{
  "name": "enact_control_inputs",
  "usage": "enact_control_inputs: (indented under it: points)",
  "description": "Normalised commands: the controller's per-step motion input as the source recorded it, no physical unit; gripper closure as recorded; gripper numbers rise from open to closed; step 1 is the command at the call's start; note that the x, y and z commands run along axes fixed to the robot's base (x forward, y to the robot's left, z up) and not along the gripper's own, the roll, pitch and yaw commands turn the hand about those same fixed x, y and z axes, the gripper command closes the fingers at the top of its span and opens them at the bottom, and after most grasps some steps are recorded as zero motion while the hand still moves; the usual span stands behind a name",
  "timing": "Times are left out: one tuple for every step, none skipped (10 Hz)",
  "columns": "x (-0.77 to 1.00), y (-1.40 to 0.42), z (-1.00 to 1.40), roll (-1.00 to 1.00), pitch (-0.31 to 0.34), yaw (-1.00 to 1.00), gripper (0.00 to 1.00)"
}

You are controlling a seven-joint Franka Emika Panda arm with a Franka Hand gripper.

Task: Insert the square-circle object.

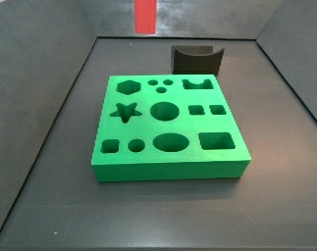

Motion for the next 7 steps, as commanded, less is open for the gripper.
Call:
enact_control_inputs:
  points:
    - [-0.11, -0.34, -0.75, 0.00, -0.157, -0.85, 1.00]
    - [-0.13, -0.36, -0.77, 0.00, -0.167, -0.81, 1.00]
    - [-0.11, -0.42, -0.77, 0.03, -0.157, -0.81, 1.00]
    - [-0.08, -0.42, -0.74, 0.04, -0.130, -0.82, 1.00]
    - [-0.06, -0.40, -0.73, 0.04, -0.100, -0.84, 1.00]
    - [0.00, -0.67, -0.43, 0.04, 0.000, -0.63, 1.00]
    - [0.00, -0.76, -0.32, 0.05, 0.000, -0.57, 1.00]
